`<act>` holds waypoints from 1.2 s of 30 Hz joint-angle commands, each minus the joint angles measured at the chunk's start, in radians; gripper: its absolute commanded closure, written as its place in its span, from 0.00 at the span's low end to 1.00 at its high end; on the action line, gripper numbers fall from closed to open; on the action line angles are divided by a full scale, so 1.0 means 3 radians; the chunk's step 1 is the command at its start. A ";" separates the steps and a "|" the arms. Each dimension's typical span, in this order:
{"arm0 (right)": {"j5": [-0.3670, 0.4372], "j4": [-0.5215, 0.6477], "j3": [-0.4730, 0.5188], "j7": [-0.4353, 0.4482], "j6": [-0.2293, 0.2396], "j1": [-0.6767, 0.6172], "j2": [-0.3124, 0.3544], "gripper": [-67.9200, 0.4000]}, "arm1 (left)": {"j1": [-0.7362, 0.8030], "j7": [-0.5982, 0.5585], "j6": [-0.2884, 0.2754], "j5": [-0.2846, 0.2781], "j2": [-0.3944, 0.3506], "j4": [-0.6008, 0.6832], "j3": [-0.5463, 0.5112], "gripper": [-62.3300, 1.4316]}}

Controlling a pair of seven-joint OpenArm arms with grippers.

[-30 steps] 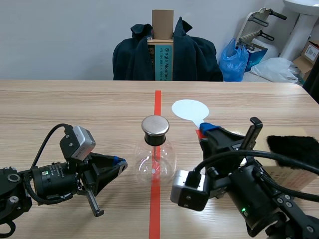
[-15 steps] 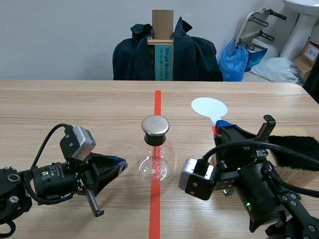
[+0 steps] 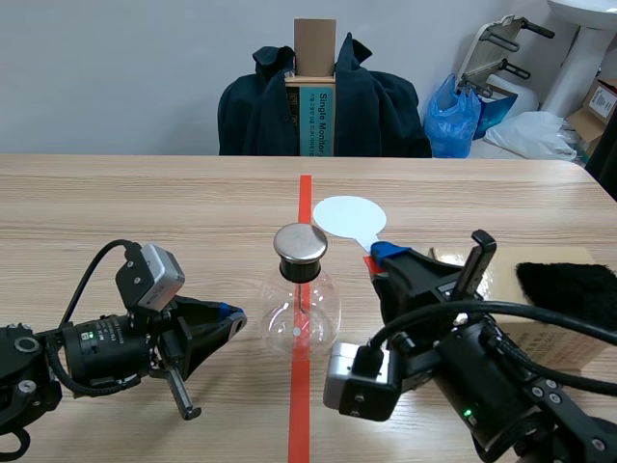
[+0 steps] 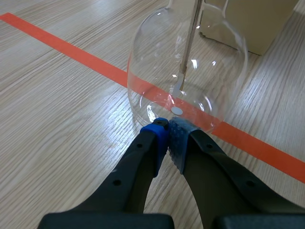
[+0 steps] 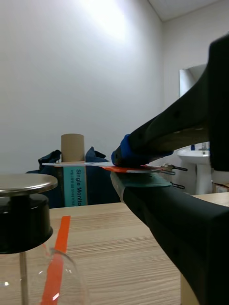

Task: Do the electroscope experiment.
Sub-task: 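Move the plate toward and away from the electroscope, then hold the plate still at the electroscope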

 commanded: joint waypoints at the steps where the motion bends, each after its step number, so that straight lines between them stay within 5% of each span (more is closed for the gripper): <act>1: 0.0009 0.0058 0.0027 0.0048 -0.0048 0.0020 0.0025 0.98 | -0.0008 -0.0061 -0.0006 -0.0036 -0.0009 0.0064 -0.0024 0.93; 12: 0.0009 0.0058 0.0027 0.0323 -0.0048 0.0022 0.0025 0.98 | -0.0009 -0.0062 -0.0006 -0.0036 -0.0009 0.0064 -0.0024 0.93; 36: 0.0009 0.0058 0.0027 0.0323 -0.0048 0.0022 0.0025 0.98 | -0.0009 -0.0062 -0.0006 -0.0036 -0.0009 0.0064 -0.0024 0.93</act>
